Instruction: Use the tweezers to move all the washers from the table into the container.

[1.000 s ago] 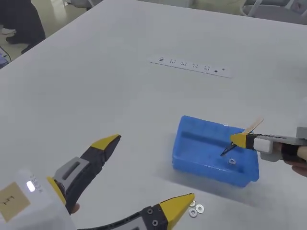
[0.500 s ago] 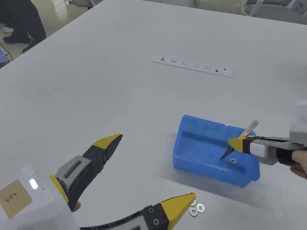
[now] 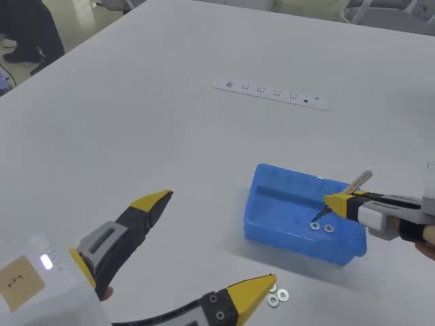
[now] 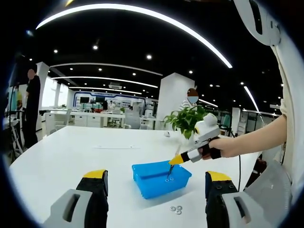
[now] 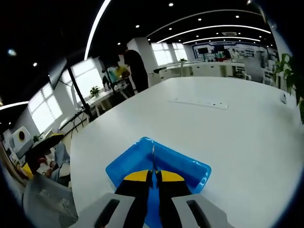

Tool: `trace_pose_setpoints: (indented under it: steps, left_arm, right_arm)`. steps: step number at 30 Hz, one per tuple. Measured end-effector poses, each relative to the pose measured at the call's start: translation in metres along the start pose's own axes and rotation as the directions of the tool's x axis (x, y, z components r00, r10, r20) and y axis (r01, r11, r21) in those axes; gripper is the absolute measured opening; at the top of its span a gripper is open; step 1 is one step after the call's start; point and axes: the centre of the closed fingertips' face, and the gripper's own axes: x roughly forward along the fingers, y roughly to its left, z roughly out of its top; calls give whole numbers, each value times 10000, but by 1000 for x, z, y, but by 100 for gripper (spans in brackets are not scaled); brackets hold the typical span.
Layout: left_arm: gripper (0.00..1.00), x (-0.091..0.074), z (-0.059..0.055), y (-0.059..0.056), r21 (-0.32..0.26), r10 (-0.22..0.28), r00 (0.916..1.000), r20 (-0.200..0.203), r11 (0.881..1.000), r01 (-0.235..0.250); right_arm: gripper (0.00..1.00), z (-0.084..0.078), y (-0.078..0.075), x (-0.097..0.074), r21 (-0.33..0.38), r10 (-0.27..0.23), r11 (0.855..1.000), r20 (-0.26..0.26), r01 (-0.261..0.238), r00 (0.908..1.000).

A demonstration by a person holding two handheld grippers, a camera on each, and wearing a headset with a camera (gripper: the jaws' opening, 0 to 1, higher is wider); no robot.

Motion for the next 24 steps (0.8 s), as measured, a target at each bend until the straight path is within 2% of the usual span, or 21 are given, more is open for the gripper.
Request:
trace_pose_setpoints:
  steps: [5,8,11,16,24]
  left_arm:
    - [86,0,0,-1,34,-30,10000,-8,10000,30]
    - [86,0,-1,-1,28,-35,10000,-22,10000,35]
    - [86,0,-1,-1,38,-49,10000,-9,10000,49]
    - [86,0,-1,-1,62,-74,10000,-22,10000,75]
    - [86,0,-2,-1,75,-115,9999,-48,9999,116]
  right_arm:
    - [3,11,14,-13,80,141,9999,510,-145,9986]
    - [3,15,30,-20,262,477,9984,846,-501,9953]
    - [3,13,42,-23,354,730,9964,896,-765,9933]
    - [3,2,62,-25,578,1184,9907,804,-1232,9897]
    - [3,-31,71,-16,883,1083,9899,323,-1108,9936]
